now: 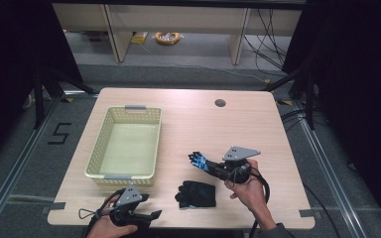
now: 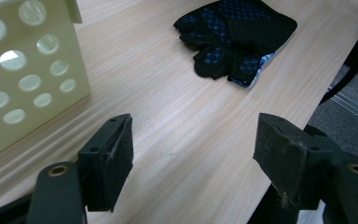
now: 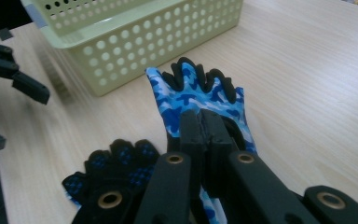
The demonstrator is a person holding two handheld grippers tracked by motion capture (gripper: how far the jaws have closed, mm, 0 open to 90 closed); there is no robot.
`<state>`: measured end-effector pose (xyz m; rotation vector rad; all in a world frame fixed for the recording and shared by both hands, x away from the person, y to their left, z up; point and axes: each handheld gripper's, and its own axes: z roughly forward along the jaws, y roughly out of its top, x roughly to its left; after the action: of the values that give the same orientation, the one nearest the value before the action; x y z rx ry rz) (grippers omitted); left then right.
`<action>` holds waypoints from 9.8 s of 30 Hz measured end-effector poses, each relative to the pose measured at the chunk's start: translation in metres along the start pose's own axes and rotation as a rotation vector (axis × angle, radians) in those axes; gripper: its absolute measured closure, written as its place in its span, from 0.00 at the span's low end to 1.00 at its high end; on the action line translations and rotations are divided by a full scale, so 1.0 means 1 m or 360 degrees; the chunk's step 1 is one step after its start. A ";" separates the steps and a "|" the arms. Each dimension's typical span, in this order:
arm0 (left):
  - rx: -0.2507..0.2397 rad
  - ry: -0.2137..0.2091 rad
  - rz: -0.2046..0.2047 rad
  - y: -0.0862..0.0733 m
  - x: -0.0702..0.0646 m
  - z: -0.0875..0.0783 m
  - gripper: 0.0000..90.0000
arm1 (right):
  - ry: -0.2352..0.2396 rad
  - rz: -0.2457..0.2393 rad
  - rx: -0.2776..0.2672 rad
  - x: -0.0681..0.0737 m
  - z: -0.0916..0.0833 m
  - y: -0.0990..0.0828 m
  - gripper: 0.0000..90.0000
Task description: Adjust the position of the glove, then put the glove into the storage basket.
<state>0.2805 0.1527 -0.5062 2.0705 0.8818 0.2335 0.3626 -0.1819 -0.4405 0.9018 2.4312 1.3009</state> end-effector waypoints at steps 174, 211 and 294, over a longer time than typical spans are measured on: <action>-0.0002 -0.0210 0.0032 0.051 -0.032 0.054 0.87 | 0.0076 0.0308 0.0110 0.012 0.015 -0.046 0.93; -0.0130 -0.0149 0.0049 0.120 0.014 -0.022 0.87 | 0.0128 0.0154 -0.0064 0.013 0.012 0.060 0.93; 0.0175 0.0105 -0.0299 0.048 0.155 -0.055 0.86 | 0.0079 0.0059 0.0349 0.073 0.201 0.114 0.92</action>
<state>0.3931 0.2723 -0.4579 2.0737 1.1448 0.1554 0.4469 0.0444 -0.4574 0.9831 2.6464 1.0954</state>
